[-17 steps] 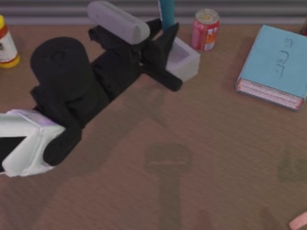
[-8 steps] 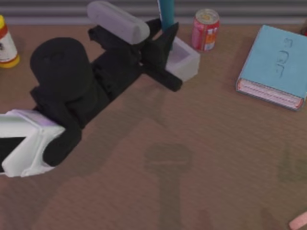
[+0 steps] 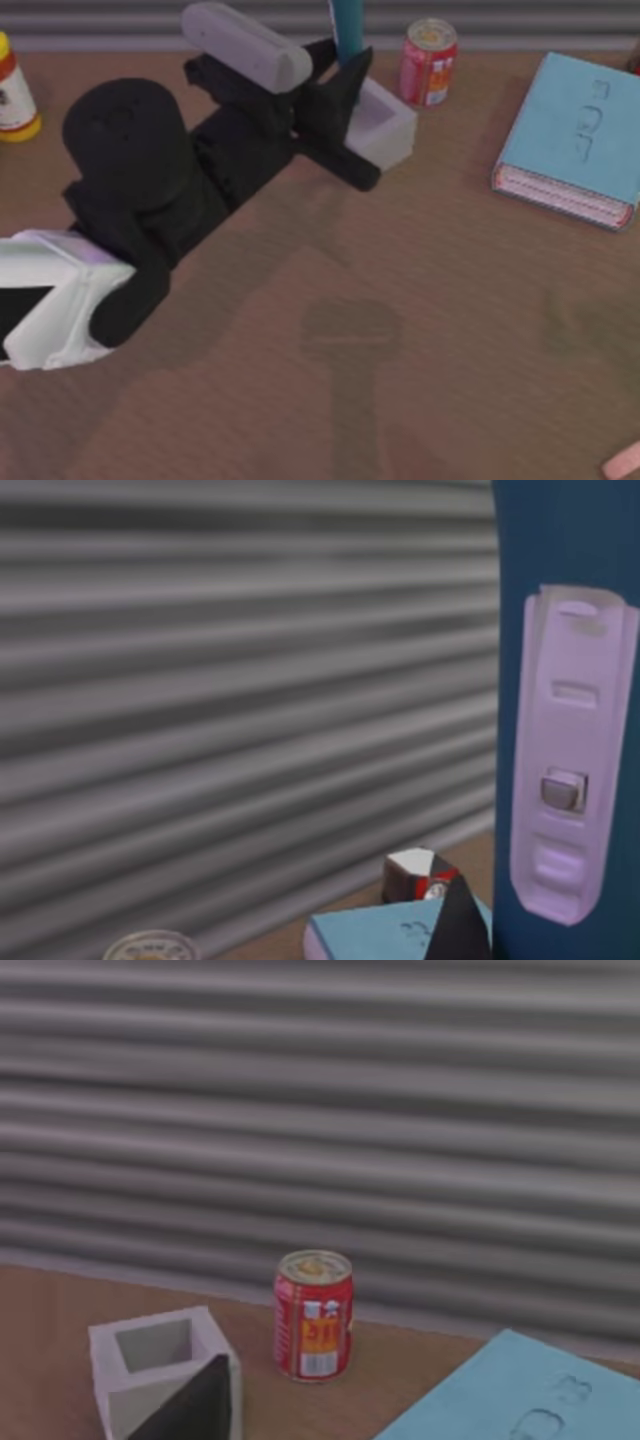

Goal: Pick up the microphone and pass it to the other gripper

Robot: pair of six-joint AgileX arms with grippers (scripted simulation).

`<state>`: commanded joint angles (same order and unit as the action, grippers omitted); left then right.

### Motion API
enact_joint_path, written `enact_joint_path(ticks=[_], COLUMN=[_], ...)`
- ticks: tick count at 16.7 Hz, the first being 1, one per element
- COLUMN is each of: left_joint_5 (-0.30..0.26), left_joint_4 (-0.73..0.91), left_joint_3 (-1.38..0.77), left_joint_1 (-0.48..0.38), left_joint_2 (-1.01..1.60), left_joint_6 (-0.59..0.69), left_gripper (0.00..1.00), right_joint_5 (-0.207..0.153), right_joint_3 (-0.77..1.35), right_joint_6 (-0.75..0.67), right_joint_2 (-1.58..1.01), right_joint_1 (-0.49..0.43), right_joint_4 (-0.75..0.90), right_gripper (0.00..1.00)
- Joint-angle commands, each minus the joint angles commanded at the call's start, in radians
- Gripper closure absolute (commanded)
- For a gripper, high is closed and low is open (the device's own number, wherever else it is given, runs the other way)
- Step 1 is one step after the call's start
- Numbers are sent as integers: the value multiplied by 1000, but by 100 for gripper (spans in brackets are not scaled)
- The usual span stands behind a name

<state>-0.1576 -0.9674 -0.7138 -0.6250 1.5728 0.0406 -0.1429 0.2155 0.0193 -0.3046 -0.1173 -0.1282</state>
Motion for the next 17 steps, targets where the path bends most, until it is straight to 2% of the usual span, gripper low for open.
enact_joint_path(ticks=[6,10,13,15,17], left_joint_5=[0,0,0,0,0], left_joint_4=[0,0,0,0,0], left_joint_3=[0,0,0,0,0], left_joint_1=[0,0,0,0,0], left_joint_2=[0,0,0,0,0], left_joint_6=[0,0,0,0,0], left_gripper=[100,100,100,100,100], right_joint_5=[-201,-315,-370,-385,-386], right_joint_3=[286,451,538,563,564], right_joint_6=[23,36,44,47,47], right_joint_2=[-542,-807,-929,-961,-963], right_joint_1=[-165,-259,-304,-317,-318], right_joint_4=[-164,-262,-315,-331,-332], right_gripper=[0,0,0,0,0])
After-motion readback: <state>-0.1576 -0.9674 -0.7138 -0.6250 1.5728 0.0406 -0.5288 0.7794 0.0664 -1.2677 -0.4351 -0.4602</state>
